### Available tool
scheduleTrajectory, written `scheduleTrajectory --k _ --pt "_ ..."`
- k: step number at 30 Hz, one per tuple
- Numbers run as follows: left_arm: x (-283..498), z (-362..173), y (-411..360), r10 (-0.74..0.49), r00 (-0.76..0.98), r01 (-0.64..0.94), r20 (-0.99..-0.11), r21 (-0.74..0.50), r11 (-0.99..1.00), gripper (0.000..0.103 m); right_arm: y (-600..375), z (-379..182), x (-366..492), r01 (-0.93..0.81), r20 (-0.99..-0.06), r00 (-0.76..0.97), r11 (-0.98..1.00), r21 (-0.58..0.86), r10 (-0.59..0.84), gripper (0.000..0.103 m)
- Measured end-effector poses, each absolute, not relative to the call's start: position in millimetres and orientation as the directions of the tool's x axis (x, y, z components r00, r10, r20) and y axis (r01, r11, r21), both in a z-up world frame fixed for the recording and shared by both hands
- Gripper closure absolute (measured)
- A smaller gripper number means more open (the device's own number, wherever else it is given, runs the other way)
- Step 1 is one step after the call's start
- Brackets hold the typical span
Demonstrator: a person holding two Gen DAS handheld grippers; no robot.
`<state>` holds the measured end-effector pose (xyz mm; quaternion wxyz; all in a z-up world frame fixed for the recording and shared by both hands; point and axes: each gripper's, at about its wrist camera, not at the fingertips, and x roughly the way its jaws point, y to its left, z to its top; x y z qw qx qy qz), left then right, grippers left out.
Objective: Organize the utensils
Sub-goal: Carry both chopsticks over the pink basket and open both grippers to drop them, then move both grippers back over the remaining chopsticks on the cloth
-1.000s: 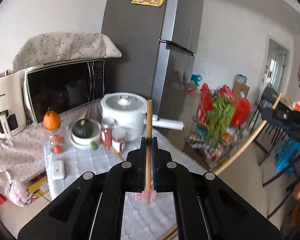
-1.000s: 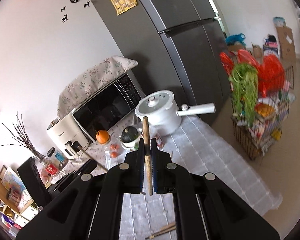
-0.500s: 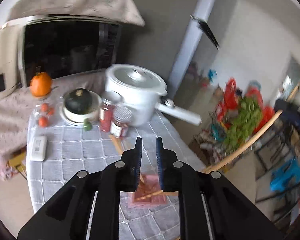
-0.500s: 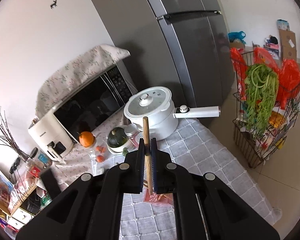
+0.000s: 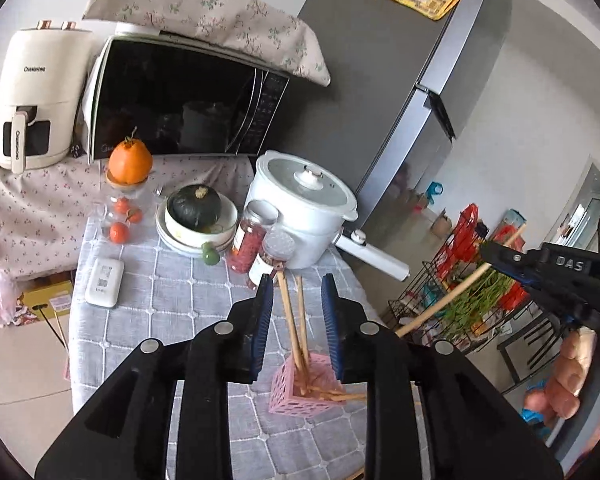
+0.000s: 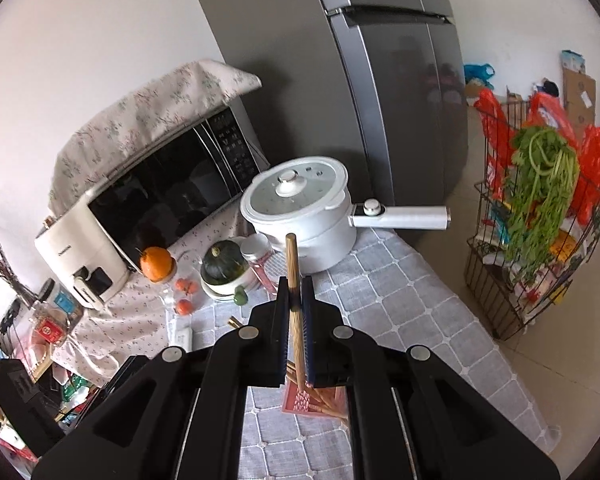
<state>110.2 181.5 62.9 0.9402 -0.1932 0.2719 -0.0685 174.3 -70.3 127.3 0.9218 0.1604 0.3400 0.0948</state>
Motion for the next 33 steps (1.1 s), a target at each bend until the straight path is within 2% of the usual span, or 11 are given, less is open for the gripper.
scheduleTrajectory --k 3,5,9,11,13,17,19,25,28,30,33 --pt "114.5 54.6 177.0 -0.228 0.828 0.017 -0.512 -0.384 0.923 0.079 -67.8 104.8 180.2 -0.040 -0.610 0.742 0.926 0.375 0.279 0.086" --pt "112.9 53.8 173.9 -0.233 0.823 0.023 -0.518 -0.380 0.925 0.077 -71.6 94.4 178.5 -0.027 -0.624 0.723 0.916 0.401 0.295 0.068" --pt "107.2 54.7 164.1 -0.238 0.822 0.042 -0.518 -0.362 0.931 0.069 -85.1 88.5 158.8 0.000 -0.623 0.734 0.918 0.398 0.270 0.063" --pt "104.4 54.3 156.1 -0.242 0.818 0.054 -0.522 -0.350 0.935 0.064 -90.0 87.2 148.2 0.016 -0.622 0.744 0.923 0.383 0.245 0.055" --pt "100.3 53.6 147.4 -0.242 0.816 0.061 -0.524 -0.339 0.939 0.058 -95.0 85.3 135.9 0.028 -0.625 0.749 0.931 0.364 0.221 0.052" --pt "91.2 51.7 131.9 -0.235 0.813 0.069 -0.532 -0.313 0.947 0.053 -103.0 77.2 116.8 0.050 -0.637 0.750 0.945 0.324 0.178 0.045" --pt "84.9 50.5 125.0 -0.227 0.816 0.069 -0.532 -0.300 0.952 0.044 -106.4 72.6 107.0 0.057 -0.639 0.752 0.950 0.306 0.160 0.042" --pt "70.4 37.3 106.8 -0.193 0.812 0.061 -0.550 -0.249 0.966 0.026 -117.7 52.1 79.7 0.112 -0.657 0.750 0.964 0.240 0.076 0.024" --pt "64.4 25.1 99.6 -0.189 0.795 0.063 -0.576 -0.232 0.971 0.015 -124.3 38.3 65.8 0.148 -0.663 0.748 0.970 0.195 0.020 0.012" --pt "61.5 13.9 93.6 -0.187 0.772 0.072 -0.607 -0.209 0.975 0.007 -130.4 25.4 57.5 0.163 -0.676 0.737 0.972 0.168 -0.007 0.009" --pt "62.1 -14.3 78.3 -0.189 0.687 0.128 -0.702 -0.139 0.982 0.007 -146.3 2.2 43.7 0.173 -0.704 0.710 0.972 0.160 -0.010 0.007"
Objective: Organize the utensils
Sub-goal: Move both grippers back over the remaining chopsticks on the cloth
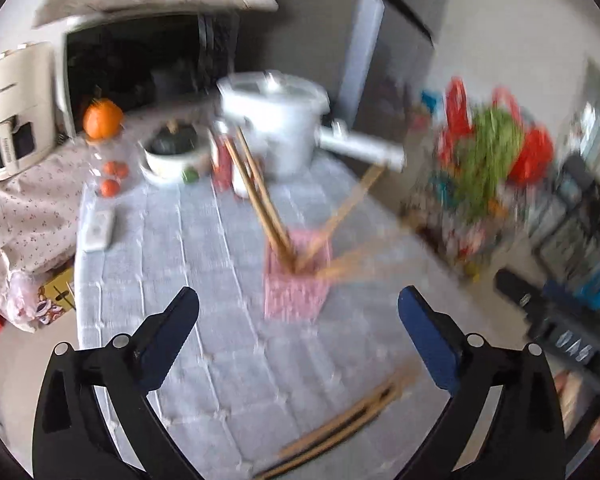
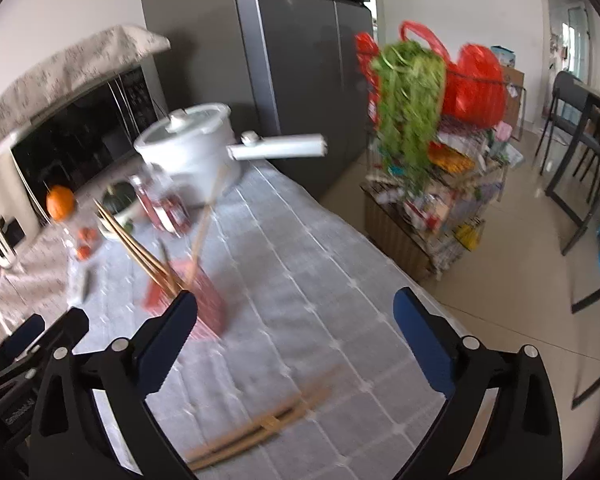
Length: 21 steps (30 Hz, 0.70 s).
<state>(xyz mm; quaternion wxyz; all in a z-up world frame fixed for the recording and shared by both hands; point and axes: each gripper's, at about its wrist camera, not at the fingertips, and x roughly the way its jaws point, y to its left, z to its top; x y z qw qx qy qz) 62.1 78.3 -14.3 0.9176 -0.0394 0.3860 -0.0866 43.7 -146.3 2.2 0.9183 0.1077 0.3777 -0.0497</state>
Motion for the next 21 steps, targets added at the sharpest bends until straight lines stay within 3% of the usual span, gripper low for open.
scheduleTrajectory --k 4,9,12,17,21 --pt "68.8 -59.0 58.1 -0.202 0.518 0.212 -0.831 -0.104 0.972 0.007 -182.5 -46.4 19.9 0.229 -0.782 0.621 0.945 0.236 0.045 0.007" --pt "75.4 -95.5 26.5 -0.227 0.399 0.295 -0.888 -0.111 0.949 0.007 -241.1 -120.8 -0.8 0.472 -0.889 0.448 0.820 0.325 0.094 0.007" --pt "82.0 -110.9 7.3 -0.251 0.351 0.315 -0.902 -0.138 0.939 0.007 -271.4 -147.0 -6.2 0.572 -0.861 0.425 0.654 0.495 0.280 0.007" --pt "92.7 -130.3 -36.9 -0.262 0.333 0.368 -0.906 -0.131 0.921 0.009 -291.1 -161.8 -12.7 0.648 -0.845 0.421 0.543 0.535 0.330 0.007" --pt "102.8 -143.7 -69.9 -0.240 0.335 0.410 -0.911 -0.088 0.908 0.026 -296.3 -168.3 -13.9 0.662 -0.837 0.409 0.513 0.547 0.364 0.007"
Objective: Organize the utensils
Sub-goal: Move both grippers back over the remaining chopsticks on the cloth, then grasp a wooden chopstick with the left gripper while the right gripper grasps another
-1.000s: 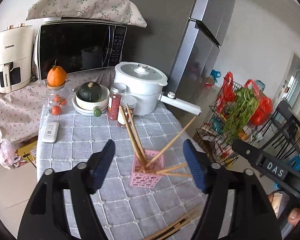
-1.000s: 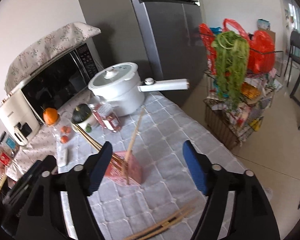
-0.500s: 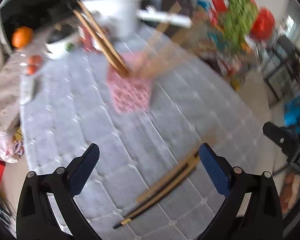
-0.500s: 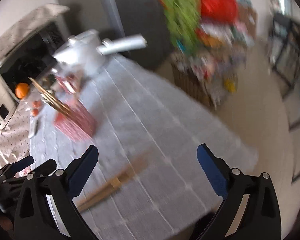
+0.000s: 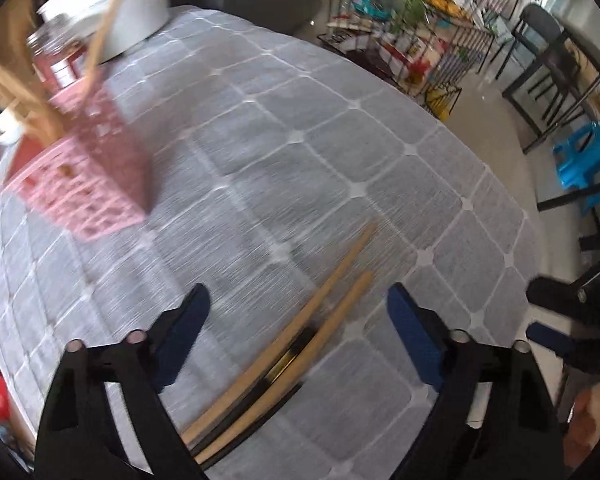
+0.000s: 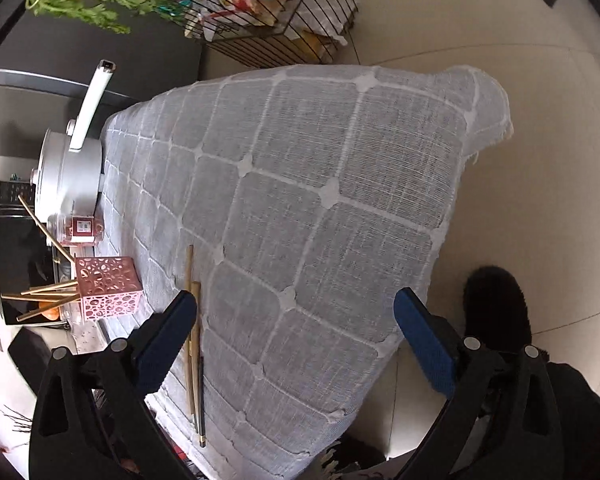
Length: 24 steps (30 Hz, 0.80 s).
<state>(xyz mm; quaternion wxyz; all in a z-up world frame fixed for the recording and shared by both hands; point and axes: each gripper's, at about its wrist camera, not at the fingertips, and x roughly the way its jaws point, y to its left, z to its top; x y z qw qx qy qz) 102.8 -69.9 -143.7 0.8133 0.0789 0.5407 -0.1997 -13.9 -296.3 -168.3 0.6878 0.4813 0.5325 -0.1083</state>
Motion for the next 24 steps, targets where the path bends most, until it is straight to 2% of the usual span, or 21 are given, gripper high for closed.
scheduleTrajectory --k 2,4,5,7,14,19,22,24 --pt "112.9 -150.6 -81.5 -0.250 0.314 0.413 -0.916 -0.106 0.905 0.037 -298.7 -170.3 -12.9 0.666 -0.831 0.408 0.499 0.554 0.379 0.007" --pt "123.5 -161.1 -91.7 -0.226 0.280 0.415 -0.933 -0.094 0.905 0.057 -298.1 -169.4 -9.8 0.661 -0.825 0.415 0.497 0.563 0.383 0.007" --pt "125.5 -166.0 -93.4 -0.214 0.266 0.414 -0.940 -0.089 0.906 0.061 -297.1 -167.5 -7.6 0.652 -0.824 0.421 0.504 0.566 0.381 0.007" --pt "126.7 -166.3 -93.0 -0.168 0.315 0.416 -0.934 -0.023 0.909 0.088 -292.5 -161.0 -4.8 0.628 -0.822 0.430 0.530 0.570 0.374 0.007" --pt "118.7 -164.2 -38.4 -0.166 0.375 0.329 -0.912 -0.036 0.944 0.094 -265.8 -150.0 11.2 0.547 -0.827 0.430 0.625 0.557 0.362 0.007" --pt "89.7 -134.0 21.6 -0.173 0.476 0.238 -0.862 -0.064 0.969 0.097 -223.7 -149.0 38.0 0.459 -0.850 0.384 0.724 0.514 0.360 0.007" --pt "78.2 -106.1 46.4 -0.184 0.539 0.198 -0.822 -0.088 0.976 0.098 -192.4 -150.1 52.7 0.402 -0.856 0.346 0.763 0.506 0.384 0.014" --pt "68.2 -91.1 64.7 -0.192 0.574 0.184 -0.796 -0.103 0.977 0.098 -174.5 -150.3 61.0 0.371 -0.857 0.332 0.781 0.502 0.393 0.022"
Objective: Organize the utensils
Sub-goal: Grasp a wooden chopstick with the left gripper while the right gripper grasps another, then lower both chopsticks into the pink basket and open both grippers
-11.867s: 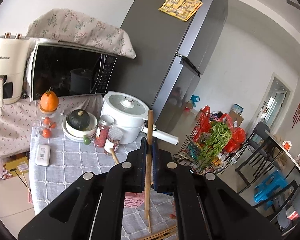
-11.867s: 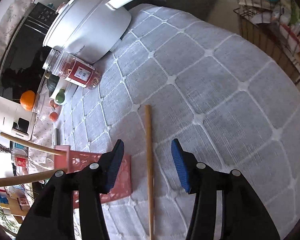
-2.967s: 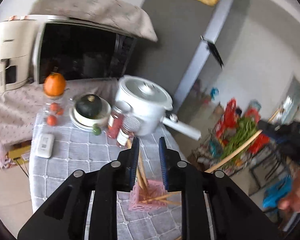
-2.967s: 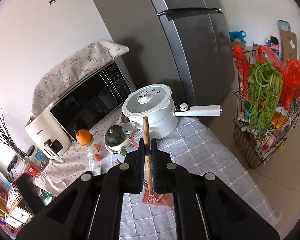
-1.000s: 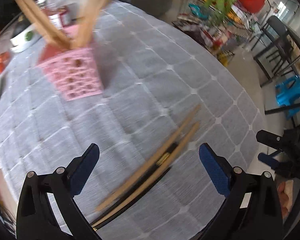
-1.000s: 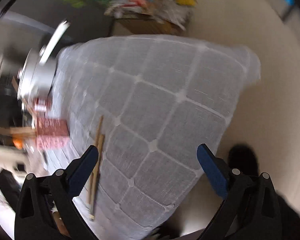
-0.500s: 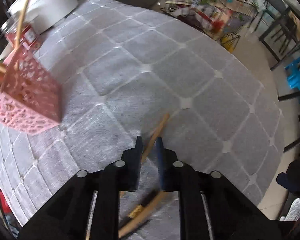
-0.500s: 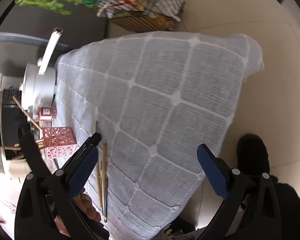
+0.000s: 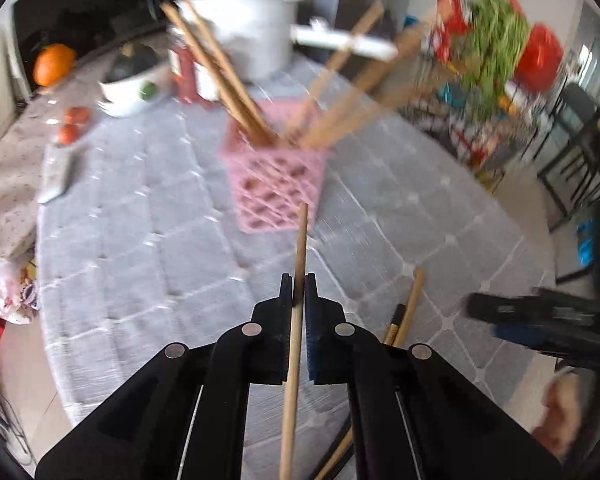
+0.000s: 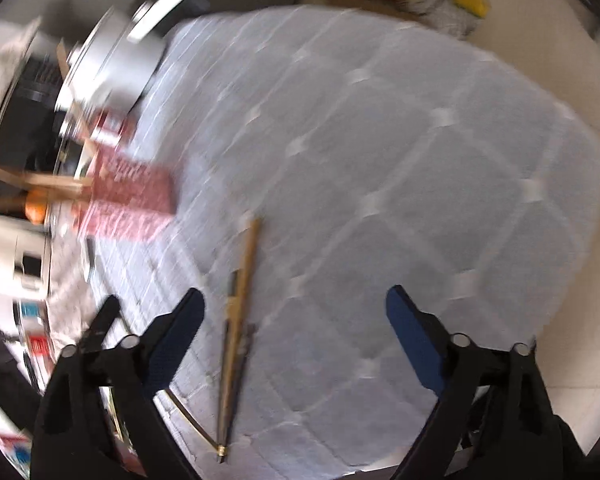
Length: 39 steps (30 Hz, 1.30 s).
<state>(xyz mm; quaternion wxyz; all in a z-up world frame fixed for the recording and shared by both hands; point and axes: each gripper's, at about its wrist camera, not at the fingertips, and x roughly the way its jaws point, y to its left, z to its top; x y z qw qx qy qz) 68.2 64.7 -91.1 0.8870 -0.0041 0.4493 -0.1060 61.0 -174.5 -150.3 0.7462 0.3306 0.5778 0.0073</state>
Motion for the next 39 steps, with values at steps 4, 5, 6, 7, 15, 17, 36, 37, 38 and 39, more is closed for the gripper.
scheduleTrajectory --k 4,5,6,7,15,17,36,37,38,39 --pt "54.5 -77.5 90.4 -0.206 0.607 0.168 -0.768 -0.130 0.977 0.098 -147.1 -162.4 77.9 0.368 -0.870 0.282 0.792 0.487 0.403 0.043" --pt "51.2 -74.8 97.0 -0.212 0.610 0.168 -0.763 -0.137 0.976 0.098 -142.9 -167.5 81.9 0.374 -0.873 0.268 0.791 0.484 0.407 0.052" --pt "50.8 -73.4 99.5 -0.216 0.612 0.168 -0.760 -0.142 0.976 0.098 -139.6 -172.2 85.5 0.385 -0.875 0.261 0.787 0.482 0.408 0.057" --pt "50.5 -71.2 104.6 -0.221 0.614 0.168 -0.758 -0.148 0.975 0.098 -137.9 -174.3 87.5 0.391 -0.877 0.260 0.787 0.477 0.403 0.063" --pt "43.6 -62.5 122.1 -0.228 0.634 0.156 -0.739 -0.166 0.974 0.098 -134.9 -177.2 91.7 0.422 -0.869 0.331 0.766 0.485 0.368 0.094" --pt "39.4 -55.5 125.1 -0.237 0.647 0.161 -0.724 -0.175 0.971 0.098 -139.4 -167.0 84.5 0.411 -0.846 0.377 0.751 0.517 0.377 0.095" --pt "6.7 21.5 130.1 -0.233 0.777 0.150 -0.585 -0.188 0.971 0.098 -144.2 8.3 -16.9 0.016 -0.619 0.651 0.808 0.589 0.439 0.095" --pt "6.8 27.2 128.5 -0.226 0.784 0.154 -0.578 -0.173 0.973 0.098 -145.2 20.7 -17.5 -0.005 -0.606 0.659 0.808 0.590 0.446 0.095" --pt "7.1 35.4 126.6 -0.218 0.793 0.155 -0.569 -0.158 0.975 0.098 -145.5 28.7 -18.8 -0.018 -0.596 0.664 0.807 0.590 0.451 0.095" --pt "7.5 40.7 126.0 -0.214 0.799 0.155 -0.562 -0.152 0.976 0.098 -146.5 37.5 -19.4 -0.029 -0.585 0.671 0.806 0.592 0.454 0.095"
